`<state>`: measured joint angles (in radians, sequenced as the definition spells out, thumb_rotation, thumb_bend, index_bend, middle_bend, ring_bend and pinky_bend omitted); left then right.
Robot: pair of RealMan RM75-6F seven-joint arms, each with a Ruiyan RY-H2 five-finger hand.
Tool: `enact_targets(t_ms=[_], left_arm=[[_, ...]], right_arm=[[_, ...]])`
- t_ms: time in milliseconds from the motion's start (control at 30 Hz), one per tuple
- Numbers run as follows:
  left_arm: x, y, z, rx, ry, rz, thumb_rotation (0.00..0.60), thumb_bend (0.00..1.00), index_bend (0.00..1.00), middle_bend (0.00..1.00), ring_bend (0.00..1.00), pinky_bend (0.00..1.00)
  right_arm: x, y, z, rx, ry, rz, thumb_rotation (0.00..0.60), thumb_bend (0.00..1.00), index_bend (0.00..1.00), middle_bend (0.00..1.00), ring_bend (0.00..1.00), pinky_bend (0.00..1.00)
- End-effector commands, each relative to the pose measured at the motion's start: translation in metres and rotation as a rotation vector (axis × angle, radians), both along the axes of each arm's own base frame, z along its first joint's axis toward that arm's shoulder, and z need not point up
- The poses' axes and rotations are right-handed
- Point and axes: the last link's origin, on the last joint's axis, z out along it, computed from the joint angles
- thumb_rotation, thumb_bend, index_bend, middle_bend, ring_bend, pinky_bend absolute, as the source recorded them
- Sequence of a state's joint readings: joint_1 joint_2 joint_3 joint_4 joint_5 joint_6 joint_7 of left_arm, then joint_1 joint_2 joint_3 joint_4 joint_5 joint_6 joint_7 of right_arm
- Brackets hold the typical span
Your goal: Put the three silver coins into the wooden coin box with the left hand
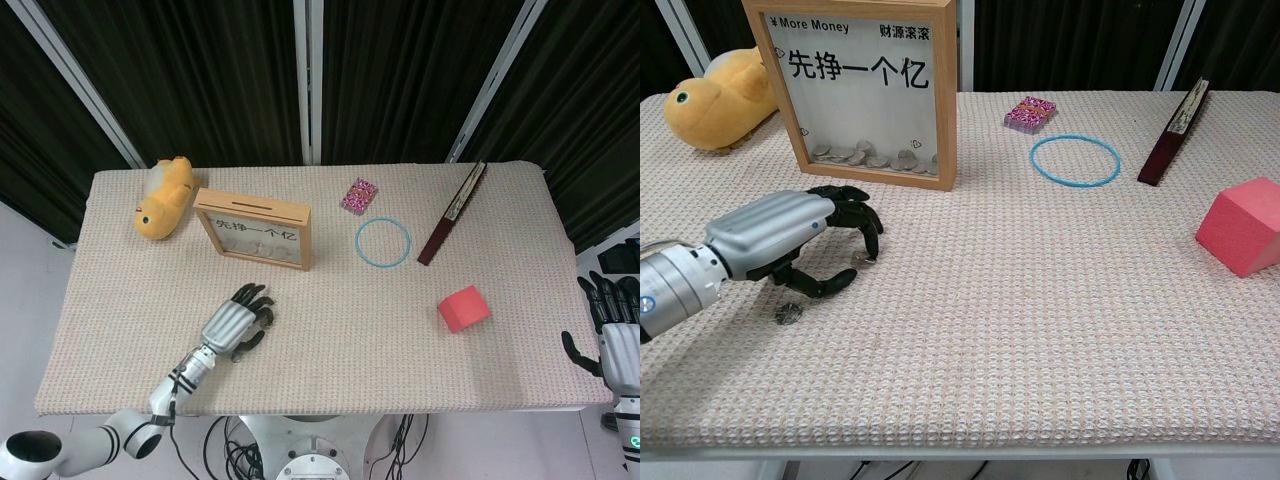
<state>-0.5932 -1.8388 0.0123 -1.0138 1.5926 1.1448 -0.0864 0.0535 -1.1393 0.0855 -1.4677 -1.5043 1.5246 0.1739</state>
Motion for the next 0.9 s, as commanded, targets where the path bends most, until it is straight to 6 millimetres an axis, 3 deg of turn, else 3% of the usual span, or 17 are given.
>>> enact_targets(t_ms=[33, 467, 900], left_arm=[[0.0007, 0.0008, -0.0008, 0.000, -0.001, 0.001, 0.600, 0.27, 0.41, 0.22, 0.04, 0.10], [0.0035, 0.0052, -0.0074, 0.023, -0.022, -0.007, 0.600, 0.27, 0.48, 0.24, 0.04, 0.10], [0.0053, 0.0063, -0.0063, 0.065, -0.058, -0.037, 0.600, 0.28, 0.47, 0.26, 0.06, 0.12]], right_arm=[[-0.0005, 0.0004, -0.0001, 0.000, 0.000, -0.002, 0.600, 0.32, 0.00, 0.00, 0.00, 0.00], [-0.0032, 0.0017, -0.0001, 0.004, -0.001, -0.011, 0.600, 0.32, 0.00, 0.00, 0.00, 0.00], [-0.0050, 0.0015, 0.0013, 0.002, -0.002, -0.014, 0.600, 0.32, 0.00, 0.00, 0.00, 0.00]])
